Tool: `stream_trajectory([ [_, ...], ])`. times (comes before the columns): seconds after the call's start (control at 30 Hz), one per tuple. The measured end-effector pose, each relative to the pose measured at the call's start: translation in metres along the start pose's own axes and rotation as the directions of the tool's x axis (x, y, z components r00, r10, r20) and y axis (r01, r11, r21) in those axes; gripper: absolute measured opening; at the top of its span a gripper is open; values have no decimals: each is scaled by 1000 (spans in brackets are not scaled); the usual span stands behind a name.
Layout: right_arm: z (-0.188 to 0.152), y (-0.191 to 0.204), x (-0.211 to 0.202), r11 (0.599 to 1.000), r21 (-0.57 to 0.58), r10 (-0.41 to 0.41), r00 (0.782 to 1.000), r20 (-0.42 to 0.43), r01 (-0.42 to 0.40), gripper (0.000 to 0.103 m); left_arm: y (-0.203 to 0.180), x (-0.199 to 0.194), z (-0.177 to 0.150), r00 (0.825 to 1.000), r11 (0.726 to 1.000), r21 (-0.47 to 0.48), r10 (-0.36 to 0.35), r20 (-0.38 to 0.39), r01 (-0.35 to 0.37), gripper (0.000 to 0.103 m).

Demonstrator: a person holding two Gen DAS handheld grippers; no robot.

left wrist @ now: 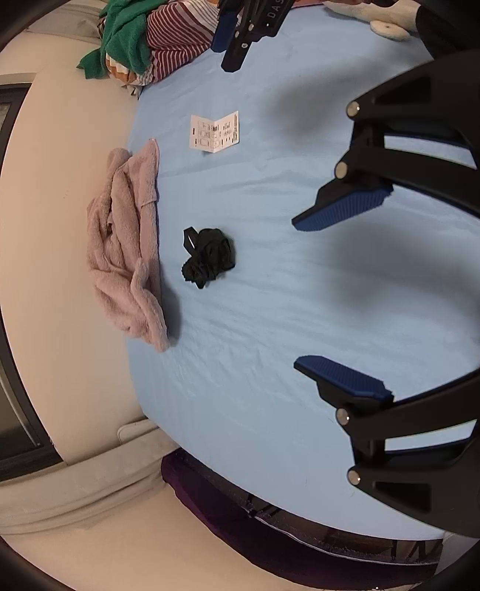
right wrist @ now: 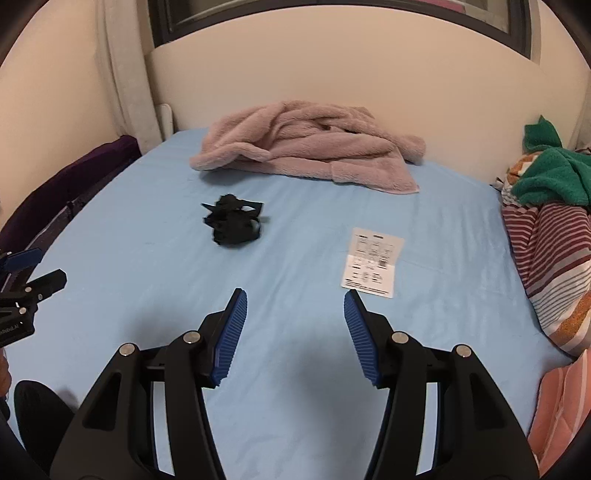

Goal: Collect trash
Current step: 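Move both open grippers back over the bed toward the black bundle and leaflet, then grasp the black cloth bundle with the left gripper while the right grasps the white leaflet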

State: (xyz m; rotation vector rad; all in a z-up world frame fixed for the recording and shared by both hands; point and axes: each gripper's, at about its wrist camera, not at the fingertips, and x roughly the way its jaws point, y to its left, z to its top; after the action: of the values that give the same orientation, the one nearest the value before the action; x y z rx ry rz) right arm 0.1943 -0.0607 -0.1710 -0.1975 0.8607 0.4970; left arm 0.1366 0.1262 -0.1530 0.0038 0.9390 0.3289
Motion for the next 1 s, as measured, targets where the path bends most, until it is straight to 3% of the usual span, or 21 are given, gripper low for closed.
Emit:
stream_trajectory([
  [0.07,0,-16,17,1000,8,-25,1000,-15,25,53,-13,20,11,1000,1000,2,-15,-8,15,70],
  [0.23,4,-49,62,998,24,-54,998,-34,55,67,-37,71,35,999,999,-6,-33,-25,33,70],
  [0.47,15,-99,142,993,112,-27,998,-53,33,78,-49,144,60,999,999,-45,-2,-39,1,70],
  [0.73,21,-104,229,983,164,-61,993,-102,77,80,-50,214,79,998,997,-72,24,-57,-28,70],
  [1.0,16,-110,275,971,167,-149,979,-140,172,85,-56,250,85,998,999,-39,36,-48,-38,70],
])
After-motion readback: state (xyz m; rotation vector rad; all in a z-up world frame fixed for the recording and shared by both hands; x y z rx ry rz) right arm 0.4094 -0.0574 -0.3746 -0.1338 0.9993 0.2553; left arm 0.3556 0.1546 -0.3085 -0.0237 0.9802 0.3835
